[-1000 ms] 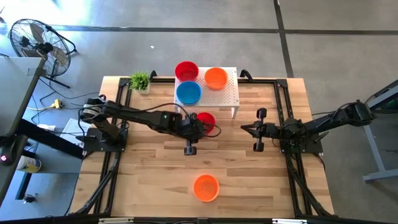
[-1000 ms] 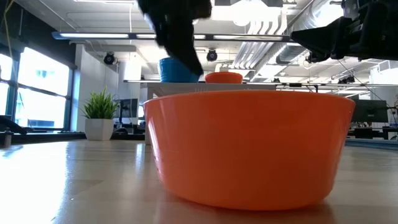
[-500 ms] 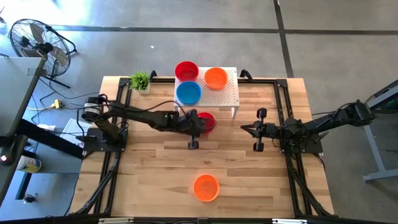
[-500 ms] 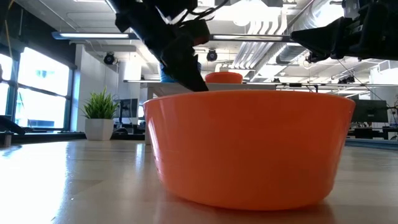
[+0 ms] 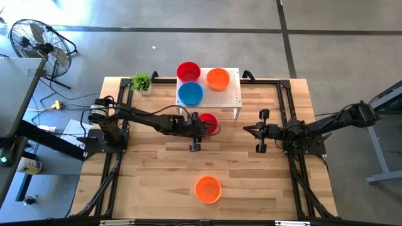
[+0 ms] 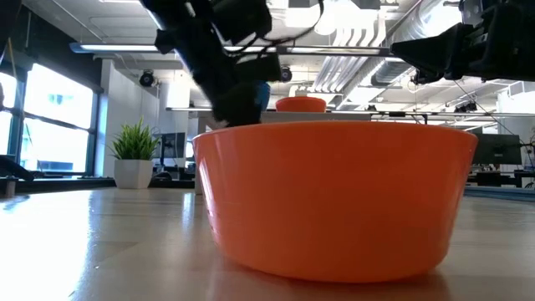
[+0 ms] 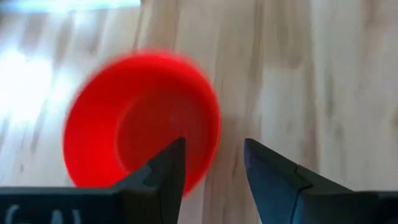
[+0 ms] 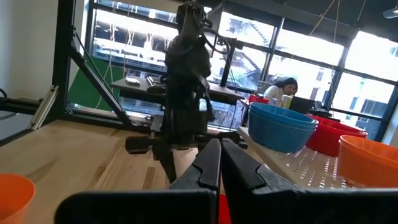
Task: Pick & Place Mini bowls
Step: Stack the red bowl on top of the red bowls on the shelf
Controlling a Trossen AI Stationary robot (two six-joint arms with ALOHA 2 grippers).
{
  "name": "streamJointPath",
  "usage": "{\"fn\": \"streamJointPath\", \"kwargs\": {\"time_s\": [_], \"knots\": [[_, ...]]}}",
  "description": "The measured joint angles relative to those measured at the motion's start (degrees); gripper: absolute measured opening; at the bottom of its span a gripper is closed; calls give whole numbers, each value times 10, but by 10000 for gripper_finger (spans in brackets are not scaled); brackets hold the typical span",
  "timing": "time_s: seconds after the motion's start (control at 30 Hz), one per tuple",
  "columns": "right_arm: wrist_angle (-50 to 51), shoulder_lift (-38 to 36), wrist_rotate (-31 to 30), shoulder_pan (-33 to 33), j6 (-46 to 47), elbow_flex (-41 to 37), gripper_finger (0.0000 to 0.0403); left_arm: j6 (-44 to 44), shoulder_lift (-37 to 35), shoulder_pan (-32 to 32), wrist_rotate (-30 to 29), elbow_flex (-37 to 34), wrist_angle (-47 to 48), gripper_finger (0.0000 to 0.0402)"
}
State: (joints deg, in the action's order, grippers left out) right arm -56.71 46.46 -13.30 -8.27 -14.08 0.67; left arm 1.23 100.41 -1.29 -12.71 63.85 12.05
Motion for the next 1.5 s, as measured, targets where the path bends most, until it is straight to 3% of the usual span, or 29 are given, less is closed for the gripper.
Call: {"fn": "streamJointPath", "kwargs": {"time_s": [0.37, 0.87, 1.0, 1.23, 1.37, 1.5], "knots": [[-1, 0, 0, 0, 1, 0, 1, 0, 0, -2, -28, 0, 4, 159], [-1, 0, 0, 0, 1, 0, 1, 5, 63, -18, -97, -1, -14, 157], [-1, 0, 0, 0, 1, 0, 2, 5, 63, -18, -96, -1, -14, 127], [-1, 0, 0, 0, 1, 0, 2, -5, 52, -19, -69, -1, 10, 10], [-1, 0, 0, 0, 1, 0, 1, -38, 20, -30, -30, 0, 40, 8], [0, 1, 0, 0, 1, 0, 2, -81, -8, -65, -27, 0, 97, 6]]}}
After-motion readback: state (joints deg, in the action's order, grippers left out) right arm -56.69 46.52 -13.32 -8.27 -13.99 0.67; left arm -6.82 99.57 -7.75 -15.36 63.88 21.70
